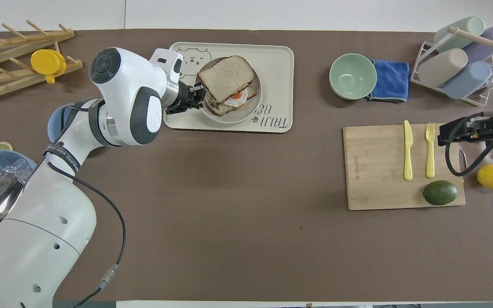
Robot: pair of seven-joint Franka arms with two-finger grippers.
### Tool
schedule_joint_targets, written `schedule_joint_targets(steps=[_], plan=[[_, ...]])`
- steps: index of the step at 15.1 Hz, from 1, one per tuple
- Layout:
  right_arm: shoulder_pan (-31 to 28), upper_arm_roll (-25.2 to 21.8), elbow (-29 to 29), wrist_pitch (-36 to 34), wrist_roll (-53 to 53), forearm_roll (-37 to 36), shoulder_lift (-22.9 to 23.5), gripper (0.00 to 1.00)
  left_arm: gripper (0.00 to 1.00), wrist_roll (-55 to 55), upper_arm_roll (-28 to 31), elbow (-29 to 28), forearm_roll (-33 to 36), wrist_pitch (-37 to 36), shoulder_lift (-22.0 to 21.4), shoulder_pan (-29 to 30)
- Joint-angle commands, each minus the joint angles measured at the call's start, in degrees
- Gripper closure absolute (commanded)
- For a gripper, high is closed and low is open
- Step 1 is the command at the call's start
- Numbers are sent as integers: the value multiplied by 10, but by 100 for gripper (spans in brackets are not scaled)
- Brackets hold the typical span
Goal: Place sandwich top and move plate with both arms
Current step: 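Move the plate with the left gripper onto the bear-print tray, then open the left gripper and pull it away from the plate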
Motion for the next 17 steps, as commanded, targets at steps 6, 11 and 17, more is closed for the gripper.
schedule_joint_targets(steps=[6, 11, 17], plan=[[-10, 3, -9, -2, -17, 12, -11, 0, 0, 0, 26, -1, 56, -7, -16, 4], [-10, 3, -9, -2, -17, 12, -11, 0, 0, 0, 40, -1, 98, -91, -94, 44], [-10, 3, -9, -2, -17, 12, -11, 0, 0, 3, 54, 1, 158, -168, -147, 63]])
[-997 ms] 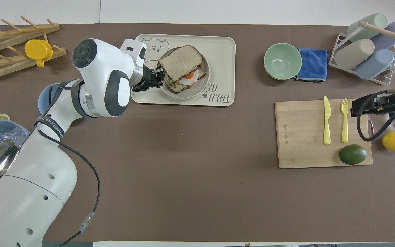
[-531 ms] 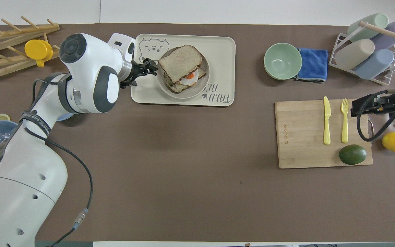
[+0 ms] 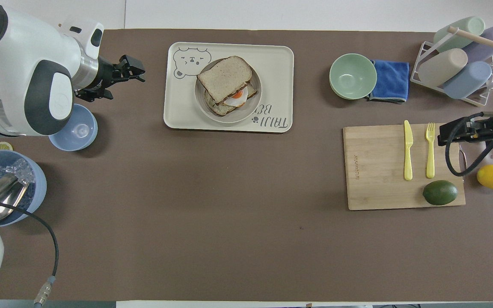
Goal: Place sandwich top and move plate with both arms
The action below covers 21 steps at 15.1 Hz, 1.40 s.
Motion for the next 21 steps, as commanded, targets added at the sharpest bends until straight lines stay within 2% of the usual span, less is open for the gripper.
schedule_joint_targets(steps=[1, 6, 10, 14, 16, 19, 21], plan=[[-10, 3, -9, -2, -17, 12, -11, 0, 0, 3, 10, -11, 43, -34, -25, 0], [-10, 3, -9, -2, -17, 12, -10, 0, 0, 42, 28, -11, 68, -124, -79, 0], [-10, 3, -9, -2, -17, 12, -11, 0, 0, 119, 63, -13, 72, -221, -147, -7], [-10, 3, -9, -2, -17, 12, -11, 0, 0, 168, 59, -15, 97, -308, -203, 2], [-10, 3, -9, -2, -17, 12, -11, 0, 0, 179, 31, -15, 98, -340, -215, 33], [-10, 3, -9, -2, -17, 12, -11, 0, 0, 179, -83, -32, 98, -376, -231, 130], [-10, 3, -9, -2, -17, 12, -11, 0, 0, 179, -92, -62, 97, -362, -245, 137]])
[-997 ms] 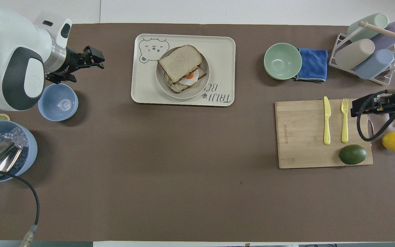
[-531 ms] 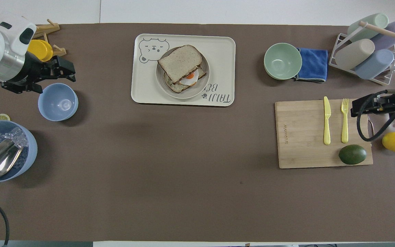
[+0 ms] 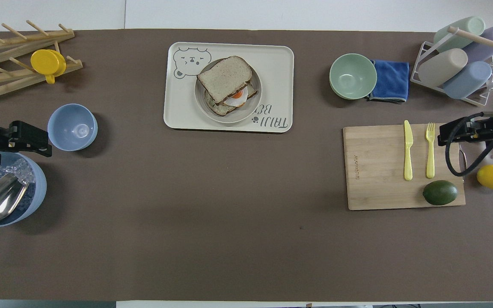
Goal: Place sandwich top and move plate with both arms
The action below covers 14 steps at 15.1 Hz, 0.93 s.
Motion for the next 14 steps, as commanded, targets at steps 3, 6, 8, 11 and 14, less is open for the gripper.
schedule_joint_targets(steps=[3, 6, 8, 11, 14], plan=[[-10, 3, -9, -2, -17, 12, -11, 0, 0, 9, -18, -123, 9, 79, -60, 6], [-10, 3, -9, -2, -17, 12, -11, 0, 0, 9, 1, -112, 9, 124, -50, -4], [-10, 3, -9, -2, -17, 12, -11, 0, 0, 10, 19, -77, 9, 101, -30, -18], [-10, 3, -9, -2, -17, 12, -11, 0, 0, 13, 19, -18, 9, 51, -9, -19], [-10, 3, -9, -2, -17, 12, -11, 0, 0, 35, 15, -21, 9, 66, -9, -17]])
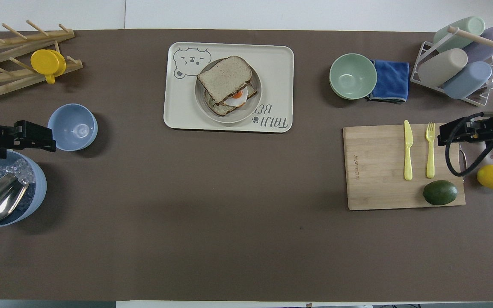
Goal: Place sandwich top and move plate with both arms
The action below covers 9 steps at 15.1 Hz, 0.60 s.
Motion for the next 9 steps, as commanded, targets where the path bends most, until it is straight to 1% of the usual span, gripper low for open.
schedule_joint_targets(steps=[1, 9], plan=[[-10, 3, -9, -2, -17, 12, -11, 0, 0, 24, 6, 17, 8, 4, 13, -8], [-10, 3, -9, -2, -17, 12, -11, 0, 0, 24, 6, 15, 8, -4, 11, -8]])
